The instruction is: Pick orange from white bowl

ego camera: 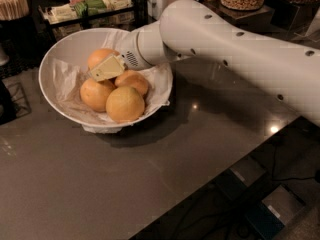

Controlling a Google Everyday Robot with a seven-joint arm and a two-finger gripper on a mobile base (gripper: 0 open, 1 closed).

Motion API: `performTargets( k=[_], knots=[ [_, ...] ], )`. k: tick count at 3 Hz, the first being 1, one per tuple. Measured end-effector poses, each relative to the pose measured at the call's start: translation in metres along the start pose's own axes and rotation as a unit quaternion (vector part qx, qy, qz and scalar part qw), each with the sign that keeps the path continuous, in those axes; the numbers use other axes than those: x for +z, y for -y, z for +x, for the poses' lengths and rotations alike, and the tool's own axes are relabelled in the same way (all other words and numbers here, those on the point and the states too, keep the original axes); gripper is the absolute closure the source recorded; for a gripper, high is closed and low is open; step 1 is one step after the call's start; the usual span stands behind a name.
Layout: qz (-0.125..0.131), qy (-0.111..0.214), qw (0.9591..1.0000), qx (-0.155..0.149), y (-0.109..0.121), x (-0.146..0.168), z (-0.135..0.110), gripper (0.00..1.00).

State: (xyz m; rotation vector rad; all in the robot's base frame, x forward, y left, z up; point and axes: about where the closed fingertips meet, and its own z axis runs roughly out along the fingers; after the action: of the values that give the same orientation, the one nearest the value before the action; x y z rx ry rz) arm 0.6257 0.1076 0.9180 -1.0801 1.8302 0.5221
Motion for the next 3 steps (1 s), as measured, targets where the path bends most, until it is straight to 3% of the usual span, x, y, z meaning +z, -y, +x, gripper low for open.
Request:
performTargets(
  k=[3],
  knots=[
    [-0.026,-0.004,0.9996,0.010,-0.004,0.031,0.000,0.20]
  ],
)
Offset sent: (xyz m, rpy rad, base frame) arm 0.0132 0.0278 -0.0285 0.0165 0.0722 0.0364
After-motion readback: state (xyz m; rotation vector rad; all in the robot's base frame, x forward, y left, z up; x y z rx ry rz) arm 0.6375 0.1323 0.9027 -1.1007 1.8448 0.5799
